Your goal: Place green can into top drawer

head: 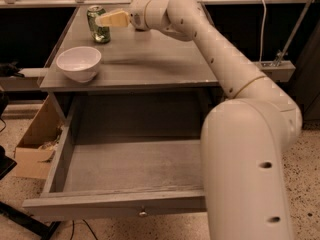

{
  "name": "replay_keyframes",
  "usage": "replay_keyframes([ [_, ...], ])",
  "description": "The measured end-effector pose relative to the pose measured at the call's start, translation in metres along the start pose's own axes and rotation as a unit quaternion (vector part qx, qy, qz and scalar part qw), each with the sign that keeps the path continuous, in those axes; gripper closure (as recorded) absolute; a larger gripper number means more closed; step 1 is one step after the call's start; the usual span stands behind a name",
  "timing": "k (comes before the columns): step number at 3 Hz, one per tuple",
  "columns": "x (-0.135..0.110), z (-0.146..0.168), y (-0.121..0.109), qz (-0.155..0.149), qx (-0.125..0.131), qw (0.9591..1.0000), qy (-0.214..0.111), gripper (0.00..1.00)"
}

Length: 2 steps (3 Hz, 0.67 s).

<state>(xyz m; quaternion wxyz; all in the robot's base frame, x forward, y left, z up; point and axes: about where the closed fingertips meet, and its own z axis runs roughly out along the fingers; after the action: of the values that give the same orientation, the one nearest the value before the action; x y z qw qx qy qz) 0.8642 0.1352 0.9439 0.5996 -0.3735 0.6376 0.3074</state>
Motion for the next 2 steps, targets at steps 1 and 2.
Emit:
replay_keyframes([
  [1, 0.001, 0.034, 0.003, 0.006, -0.016, 0.9998, -0.011, 0.00],
  [2, -0.003, 0.065, 0.007, 0.001, -0.012, 0.9999, -0.002, 0.00],
])
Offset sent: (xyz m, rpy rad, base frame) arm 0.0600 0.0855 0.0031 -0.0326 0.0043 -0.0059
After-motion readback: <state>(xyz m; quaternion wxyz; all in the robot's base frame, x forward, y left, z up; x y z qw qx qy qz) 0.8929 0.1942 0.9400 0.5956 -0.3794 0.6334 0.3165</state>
